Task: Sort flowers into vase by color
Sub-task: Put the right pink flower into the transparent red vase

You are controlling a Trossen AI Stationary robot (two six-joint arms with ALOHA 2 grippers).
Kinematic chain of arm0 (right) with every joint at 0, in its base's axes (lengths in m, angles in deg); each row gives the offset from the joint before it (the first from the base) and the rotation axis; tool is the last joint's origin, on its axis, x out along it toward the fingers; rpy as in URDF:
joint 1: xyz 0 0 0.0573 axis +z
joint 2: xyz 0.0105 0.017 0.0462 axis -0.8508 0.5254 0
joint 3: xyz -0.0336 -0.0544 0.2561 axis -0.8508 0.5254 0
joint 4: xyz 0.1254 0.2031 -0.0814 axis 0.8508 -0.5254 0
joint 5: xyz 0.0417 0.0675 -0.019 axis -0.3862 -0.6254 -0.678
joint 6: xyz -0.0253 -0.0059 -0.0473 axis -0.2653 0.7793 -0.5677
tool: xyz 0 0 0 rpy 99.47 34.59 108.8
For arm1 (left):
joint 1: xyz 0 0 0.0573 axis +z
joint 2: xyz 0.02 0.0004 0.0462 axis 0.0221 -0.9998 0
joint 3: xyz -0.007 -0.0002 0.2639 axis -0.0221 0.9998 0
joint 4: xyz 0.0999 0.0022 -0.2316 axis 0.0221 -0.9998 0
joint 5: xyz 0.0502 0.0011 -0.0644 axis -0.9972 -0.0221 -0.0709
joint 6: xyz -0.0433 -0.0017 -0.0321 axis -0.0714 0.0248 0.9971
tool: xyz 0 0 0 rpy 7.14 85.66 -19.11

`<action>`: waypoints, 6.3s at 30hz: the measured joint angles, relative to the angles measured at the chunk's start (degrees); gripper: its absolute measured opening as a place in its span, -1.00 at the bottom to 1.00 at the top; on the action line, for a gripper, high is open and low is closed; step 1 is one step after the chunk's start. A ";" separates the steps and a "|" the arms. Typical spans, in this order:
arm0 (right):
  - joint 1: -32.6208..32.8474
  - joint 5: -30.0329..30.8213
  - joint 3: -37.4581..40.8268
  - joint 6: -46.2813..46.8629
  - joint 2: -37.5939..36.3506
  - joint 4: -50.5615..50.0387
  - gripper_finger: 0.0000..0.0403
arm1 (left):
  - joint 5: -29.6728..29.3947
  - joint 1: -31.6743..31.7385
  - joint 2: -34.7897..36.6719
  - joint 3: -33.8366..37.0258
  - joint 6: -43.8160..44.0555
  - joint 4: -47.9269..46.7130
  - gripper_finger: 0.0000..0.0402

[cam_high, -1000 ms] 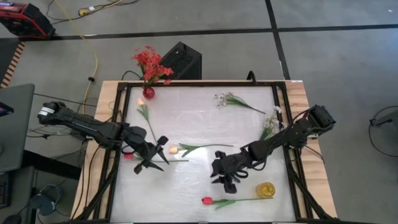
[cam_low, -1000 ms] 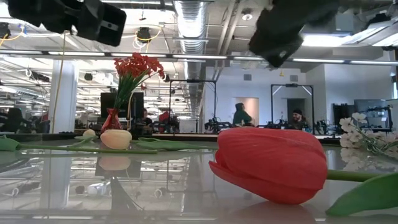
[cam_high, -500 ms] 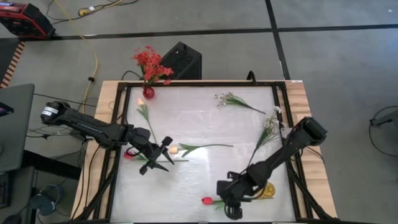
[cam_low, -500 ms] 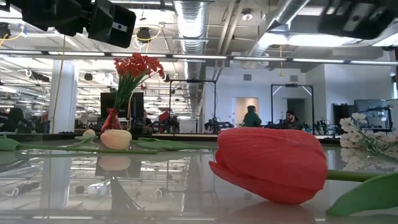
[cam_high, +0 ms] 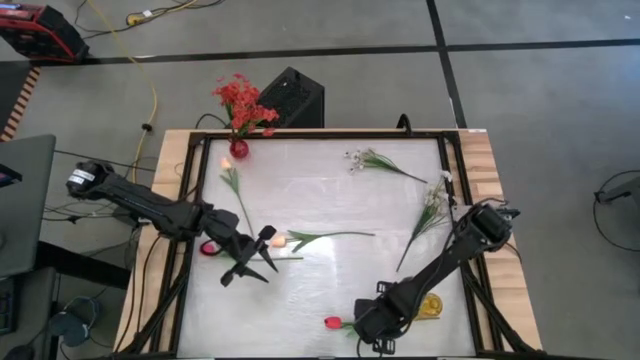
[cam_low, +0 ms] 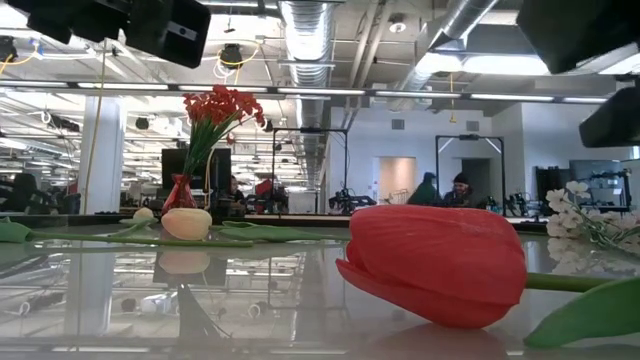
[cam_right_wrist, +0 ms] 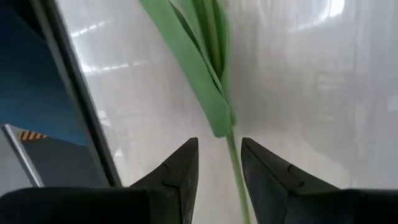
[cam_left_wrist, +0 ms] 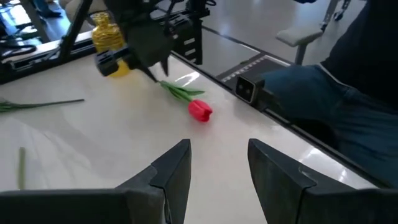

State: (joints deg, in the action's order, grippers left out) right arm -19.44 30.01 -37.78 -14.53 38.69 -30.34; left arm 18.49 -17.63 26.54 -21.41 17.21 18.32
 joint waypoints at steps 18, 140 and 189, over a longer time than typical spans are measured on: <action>5.58 5.21 1.66 3.68 0.87 -2.44 -0.52 | -3.88 -2.82 0.00 0.04 -0.58 -0.10 -0.26; -36.69 9.29 25.22 -62.68 -18.73 95.06 -0.92 | 5.02 27.94 0.79 0.07 0.25 18.80 -0.26; -41.89 3.47 20.37 -59.68 -17.81 74.07 0.30 | -11.50 34.03 18.76 -0.57 -1.34 7.75 -1.00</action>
State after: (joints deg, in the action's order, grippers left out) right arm -61.33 33.48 -17.41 -74.21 20.88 43.73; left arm 6.99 16.40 45.30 -21.98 15.87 26.07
